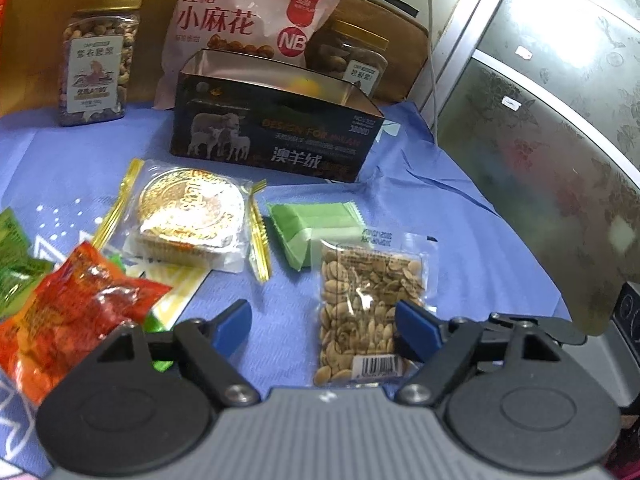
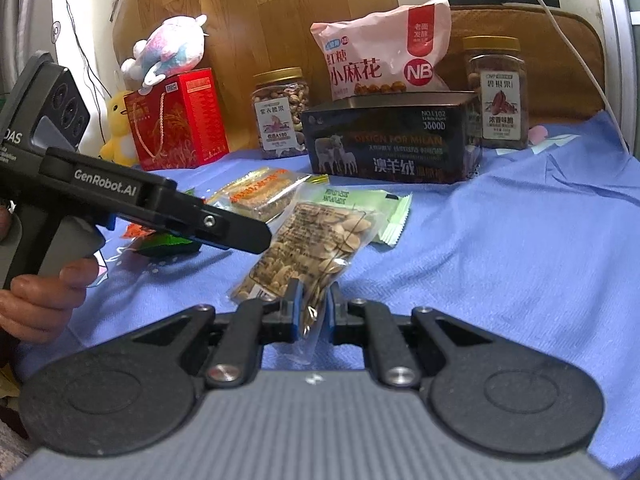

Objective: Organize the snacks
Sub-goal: 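Reach the left tool to the clear bag of seeds and grasp it, then carry the seed bag into the sheep tin and open the left tool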

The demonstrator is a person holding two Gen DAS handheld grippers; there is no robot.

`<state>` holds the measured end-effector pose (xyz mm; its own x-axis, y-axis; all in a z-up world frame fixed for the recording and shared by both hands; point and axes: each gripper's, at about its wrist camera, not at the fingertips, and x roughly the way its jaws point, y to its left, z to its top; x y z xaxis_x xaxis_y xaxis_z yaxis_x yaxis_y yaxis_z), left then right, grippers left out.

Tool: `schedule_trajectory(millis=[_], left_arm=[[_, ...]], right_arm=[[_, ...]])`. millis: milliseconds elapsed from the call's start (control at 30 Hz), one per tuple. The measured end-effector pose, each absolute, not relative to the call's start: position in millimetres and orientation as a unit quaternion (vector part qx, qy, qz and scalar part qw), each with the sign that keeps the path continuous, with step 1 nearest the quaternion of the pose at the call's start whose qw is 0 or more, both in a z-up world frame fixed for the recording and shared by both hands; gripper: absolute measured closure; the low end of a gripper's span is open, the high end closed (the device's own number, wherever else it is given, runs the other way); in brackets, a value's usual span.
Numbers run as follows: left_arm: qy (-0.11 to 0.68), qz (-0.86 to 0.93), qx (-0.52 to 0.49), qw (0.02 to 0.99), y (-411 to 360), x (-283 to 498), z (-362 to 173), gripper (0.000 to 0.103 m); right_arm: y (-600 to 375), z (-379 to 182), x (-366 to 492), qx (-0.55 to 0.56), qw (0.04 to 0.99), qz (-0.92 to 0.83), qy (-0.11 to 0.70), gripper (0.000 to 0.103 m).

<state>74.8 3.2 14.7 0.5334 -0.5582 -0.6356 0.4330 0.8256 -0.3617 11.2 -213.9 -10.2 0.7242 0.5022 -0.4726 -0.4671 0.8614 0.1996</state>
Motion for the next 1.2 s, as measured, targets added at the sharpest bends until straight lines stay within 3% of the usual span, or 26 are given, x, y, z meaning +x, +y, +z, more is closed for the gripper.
schedule_trajectory(millis=[67,133,200,300,567,933,1200], left_arm=[[0.395,-0.291,-0.078,0.868,-1.6,78.4,12.8,0.024],[0.404,-0.304,-0.077,0.859,-8.1,81.9,9.0,0.033],[0.403,-0.318,-0.065,0.856,-15.5,79.8,9.3,0.053],[0.4,-0.305,-0.05,0.863,-19.2,75.9,12.4,0.059],[0.365,-0.289,-0.053,0.884,-5.3,94.1,54.5,0.06],[0.286,-0.239,-0.002,0.928,-21.9,192.2,117.3,0.059],[0.321,-0.197,0.007,0.926,-25.9,272.2,89.3,0.058]], right_arm=[[-214.6,-10.7,11.9,0.037,0.927,0.263,0.264,0.088],[-214.5,-11.3,11.2,0.039,0.927,0.264,0.264,0.088],[-215.0,-11.4,11.1,0.04,0.926,0.266,0.263,0.088],[-215.7,-10.0,11.4,0.04,0.928,0.264,0.261,0.088],[-207.0,17.2,34.7,0.021,0.935,0.282,0.216,0.088],[-208.1,62.1,150.3,0.032,0.947,0.274,0.163,0.088],[-192.8,42.8,232.6,0.04,0.942,0.255,0.214,0.087]])
